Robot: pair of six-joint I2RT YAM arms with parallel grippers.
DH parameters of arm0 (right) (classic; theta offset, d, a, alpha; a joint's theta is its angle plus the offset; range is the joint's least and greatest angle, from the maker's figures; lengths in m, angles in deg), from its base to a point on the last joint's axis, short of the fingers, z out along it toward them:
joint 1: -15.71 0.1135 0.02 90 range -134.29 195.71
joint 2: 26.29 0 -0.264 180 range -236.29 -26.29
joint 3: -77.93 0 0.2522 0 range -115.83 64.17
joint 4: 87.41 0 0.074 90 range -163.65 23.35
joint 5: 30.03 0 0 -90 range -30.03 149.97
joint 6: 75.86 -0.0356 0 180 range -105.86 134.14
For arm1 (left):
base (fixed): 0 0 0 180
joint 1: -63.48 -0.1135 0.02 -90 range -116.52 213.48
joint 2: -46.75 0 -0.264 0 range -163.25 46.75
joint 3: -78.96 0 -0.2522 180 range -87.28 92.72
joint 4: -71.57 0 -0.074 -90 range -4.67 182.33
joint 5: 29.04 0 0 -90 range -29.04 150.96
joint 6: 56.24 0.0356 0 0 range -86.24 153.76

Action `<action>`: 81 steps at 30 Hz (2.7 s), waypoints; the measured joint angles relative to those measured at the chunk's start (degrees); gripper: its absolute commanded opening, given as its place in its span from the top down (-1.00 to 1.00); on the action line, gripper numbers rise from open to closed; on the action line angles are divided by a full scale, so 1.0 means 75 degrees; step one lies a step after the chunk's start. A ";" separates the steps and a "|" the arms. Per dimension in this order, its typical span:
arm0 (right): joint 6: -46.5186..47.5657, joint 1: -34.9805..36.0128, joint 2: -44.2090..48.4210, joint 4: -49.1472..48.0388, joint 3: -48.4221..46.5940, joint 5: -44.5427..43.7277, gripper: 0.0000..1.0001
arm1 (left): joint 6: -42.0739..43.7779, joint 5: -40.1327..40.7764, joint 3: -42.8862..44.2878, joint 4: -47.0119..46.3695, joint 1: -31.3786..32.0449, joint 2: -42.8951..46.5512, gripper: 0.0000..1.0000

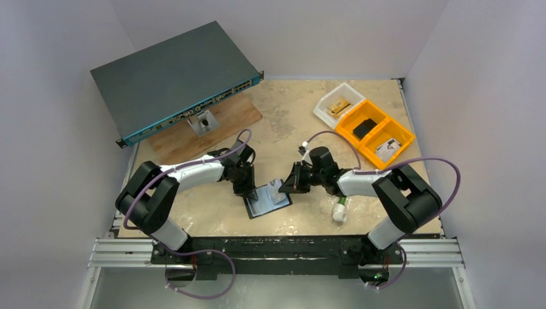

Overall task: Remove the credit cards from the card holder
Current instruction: Remove the credit card from the card holder, then place the credit card in the storage box.

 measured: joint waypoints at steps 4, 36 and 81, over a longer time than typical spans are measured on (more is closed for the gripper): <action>0.0140 -0.0262 0.0434 0.0443 0.0000 -0.0268 1.00 | 0.0000 0.0000 -0.0032 -0.0032 0.0000 0.0032 1.00; 0.0542 -0.2795 0.3599 0.4427 -0.1460 -0.2416 1.00 | 0.1408 0.0455 0.1317 0.2553 0.0009 0.3019 -0.79; 0.2215 -0.5622 -0.2142 0.8163 -0.6443 -0.9104 -0.13 | 0.2288 0.0082 0.0746 0.2871 0.0009 0.4287 -0.85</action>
